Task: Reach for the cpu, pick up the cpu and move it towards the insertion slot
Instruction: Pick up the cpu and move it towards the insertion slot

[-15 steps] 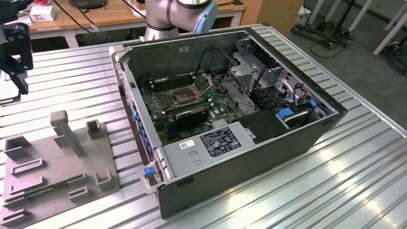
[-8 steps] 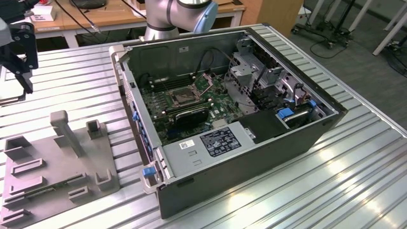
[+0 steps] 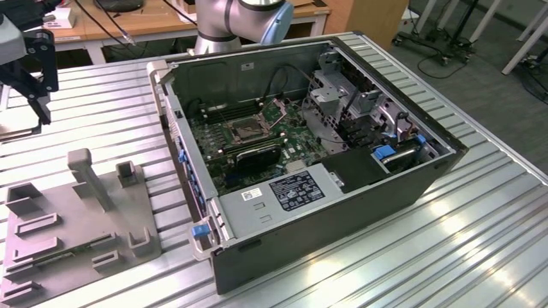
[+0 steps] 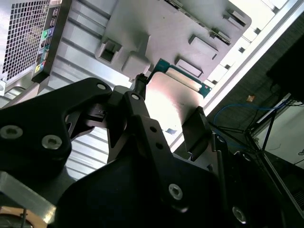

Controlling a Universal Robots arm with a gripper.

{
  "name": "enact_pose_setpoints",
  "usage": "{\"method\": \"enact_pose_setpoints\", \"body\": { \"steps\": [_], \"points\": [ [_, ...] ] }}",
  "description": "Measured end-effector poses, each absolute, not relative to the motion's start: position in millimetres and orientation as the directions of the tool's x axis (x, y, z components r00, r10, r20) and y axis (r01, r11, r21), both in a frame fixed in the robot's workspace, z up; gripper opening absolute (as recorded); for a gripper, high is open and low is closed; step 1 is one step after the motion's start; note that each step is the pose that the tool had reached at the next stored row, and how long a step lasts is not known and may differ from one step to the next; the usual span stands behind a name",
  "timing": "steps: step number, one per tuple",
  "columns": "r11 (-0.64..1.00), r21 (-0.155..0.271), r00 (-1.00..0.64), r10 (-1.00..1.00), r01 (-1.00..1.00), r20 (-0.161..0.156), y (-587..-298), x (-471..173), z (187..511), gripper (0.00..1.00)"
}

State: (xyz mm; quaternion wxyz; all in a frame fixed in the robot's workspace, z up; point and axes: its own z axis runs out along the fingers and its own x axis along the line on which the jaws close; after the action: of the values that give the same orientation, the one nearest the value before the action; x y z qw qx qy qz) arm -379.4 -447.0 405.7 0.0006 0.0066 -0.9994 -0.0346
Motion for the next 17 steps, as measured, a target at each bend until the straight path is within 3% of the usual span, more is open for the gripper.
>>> {"method": "enact_pose_setpoints", "body": {
  "steps": [17],
  "points": [
    [0.998,0.069,-1.0,-0.013,-0.013,0.001,-447.0,-369.5,405.7,0.55]
  ]
}}
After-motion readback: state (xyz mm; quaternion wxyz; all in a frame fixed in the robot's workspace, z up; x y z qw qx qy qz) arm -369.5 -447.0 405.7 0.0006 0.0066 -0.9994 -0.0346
